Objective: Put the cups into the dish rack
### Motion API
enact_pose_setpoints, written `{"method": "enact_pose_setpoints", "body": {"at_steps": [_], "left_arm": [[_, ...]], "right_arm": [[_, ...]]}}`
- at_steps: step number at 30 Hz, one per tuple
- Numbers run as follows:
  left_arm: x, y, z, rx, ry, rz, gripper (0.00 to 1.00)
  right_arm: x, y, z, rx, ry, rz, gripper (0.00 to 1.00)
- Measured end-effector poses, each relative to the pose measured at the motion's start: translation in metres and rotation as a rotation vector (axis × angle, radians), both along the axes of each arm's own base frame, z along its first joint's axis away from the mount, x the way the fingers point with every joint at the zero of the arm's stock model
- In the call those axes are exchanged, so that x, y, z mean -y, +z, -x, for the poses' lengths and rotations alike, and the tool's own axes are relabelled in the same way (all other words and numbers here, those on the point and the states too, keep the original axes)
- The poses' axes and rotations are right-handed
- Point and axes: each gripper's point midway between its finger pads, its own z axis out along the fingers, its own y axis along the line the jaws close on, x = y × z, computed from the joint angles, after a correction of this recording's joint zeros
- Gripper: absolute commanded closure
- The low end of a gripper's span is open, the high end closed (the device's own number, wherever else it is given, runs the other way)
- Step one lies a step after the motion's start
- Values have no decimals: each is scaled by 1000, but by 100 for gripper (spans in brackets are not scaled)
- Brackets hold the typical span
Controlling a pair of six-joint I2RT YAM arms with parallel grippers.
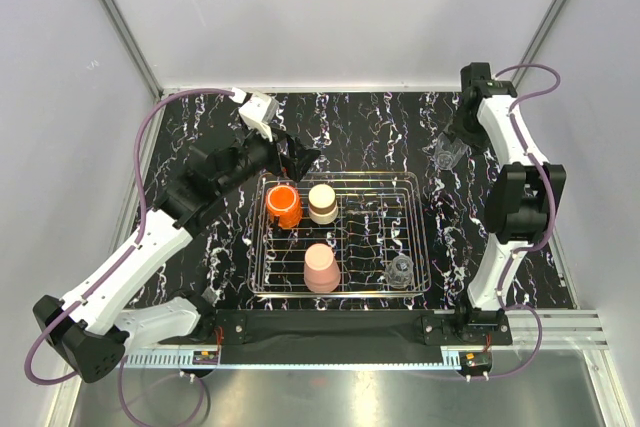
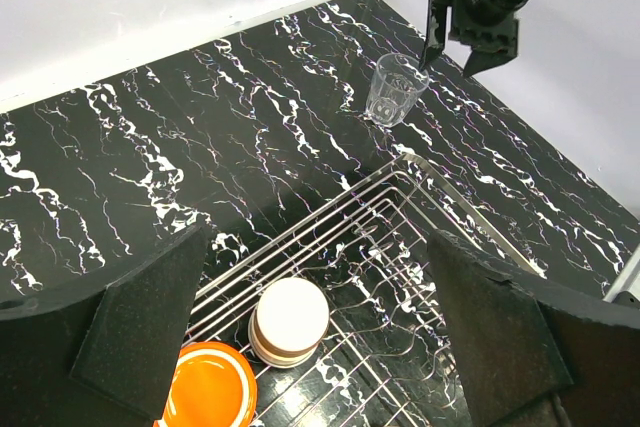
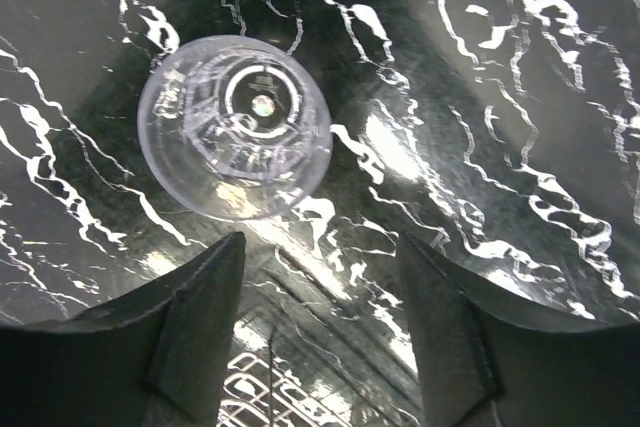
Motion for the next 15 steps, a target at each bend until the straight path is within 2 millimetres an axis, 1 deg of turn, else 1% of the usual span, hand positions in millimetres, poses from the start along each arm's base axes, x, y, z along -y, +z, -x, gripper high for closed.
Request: {"method": "enact_pose_setpoints", "body": {"at_steps": [4, 8, 14, 15], "left_arm": [[0, 0, 0, 0, 0, 0, 1], [0, 0, 0, -1, -1, 1, 1], [1, 0, 1, -4, -6, 4, 1], [1, 0, 1, -4, -6, 4, 1]], "right_arm": [[0, -8, -5, 16, 0, -23, 37], [7, -15, -8, 31, -21, -27, 43], [15, -37, -9, 12, -39, -47, 48], [15, -41, -10, 9, -40, -51, 51]]}}
